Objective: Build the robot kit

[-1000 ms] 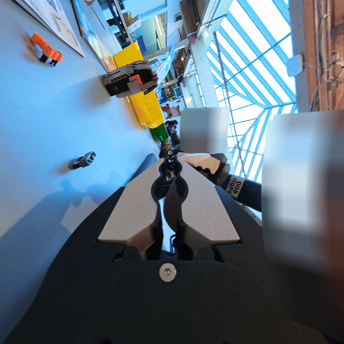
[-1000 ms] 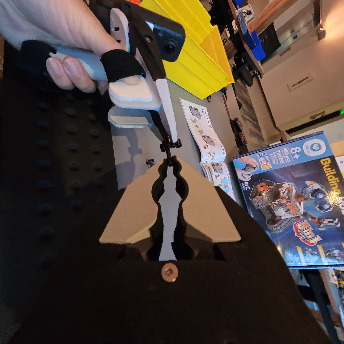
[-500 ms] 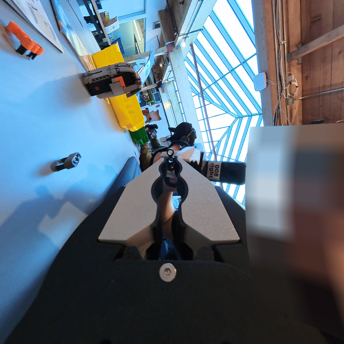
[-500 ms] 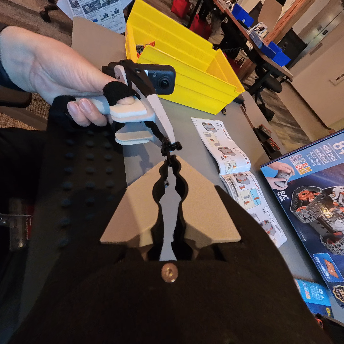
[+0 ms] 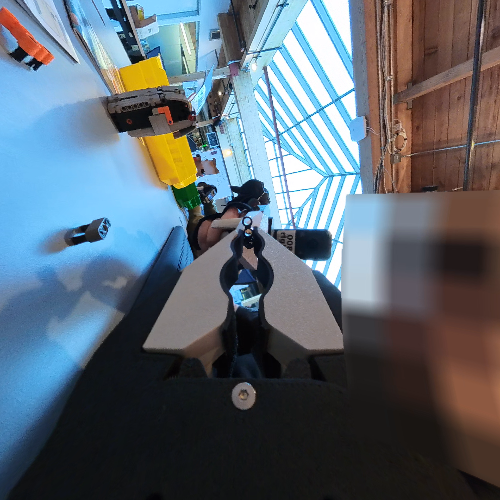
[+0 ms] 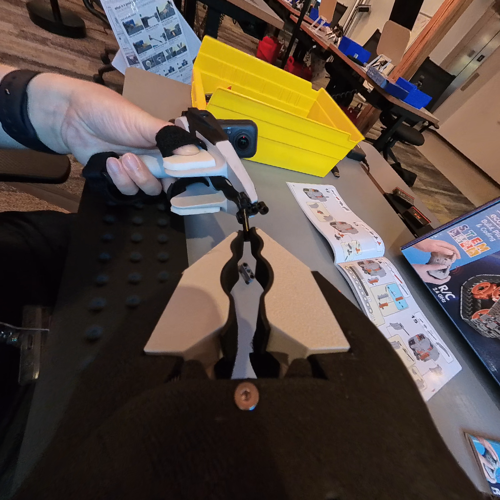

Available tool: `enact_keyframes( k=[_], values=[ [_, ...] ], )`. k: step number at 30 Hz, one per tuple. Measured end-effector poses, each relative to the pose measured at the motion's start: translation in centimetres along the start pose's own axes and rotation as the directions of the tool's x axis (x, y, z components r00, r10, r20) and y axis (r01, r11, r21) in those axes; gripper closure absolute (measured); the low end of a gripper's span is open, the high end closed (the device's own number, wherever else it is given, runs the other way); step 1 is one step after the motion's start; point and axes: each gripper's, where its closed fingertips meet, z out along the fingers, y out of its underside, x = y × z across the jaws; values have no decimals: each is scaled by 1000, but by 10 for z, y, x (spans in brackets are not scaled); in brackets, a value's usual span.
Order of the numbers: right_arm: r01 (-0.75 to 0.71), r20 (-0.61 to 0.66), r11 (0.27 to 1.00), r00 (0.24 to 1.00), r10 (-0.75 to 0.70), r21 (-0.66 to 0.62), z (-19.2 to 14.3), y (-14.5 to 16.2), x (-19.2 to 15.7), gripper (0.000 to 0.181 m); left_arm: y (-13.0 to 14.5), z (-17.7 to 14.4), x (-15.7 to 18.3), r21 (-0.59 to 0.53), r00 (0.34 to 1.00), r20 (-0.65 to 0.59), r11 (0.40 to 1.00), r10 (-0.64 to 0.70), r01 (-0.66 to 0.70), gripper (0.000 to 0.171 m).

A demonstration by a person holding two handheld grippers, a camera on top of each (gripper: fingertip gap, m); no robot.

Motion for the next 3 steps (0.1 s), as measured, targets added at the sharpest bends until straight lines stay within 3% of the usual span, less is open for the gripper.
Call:
enact_keyframes(
  k=[1,3],
  values=[
    [9,-4,1000,1000,-9,-18,0,2,0,178,0,0,-2,-2,1000,17,1000,8,-8,168],
    [56,-24,997,998,-57,-55,1,6,1,178,0,1,-6,-10,999,44,1000,19,-19,168]
  ],
)
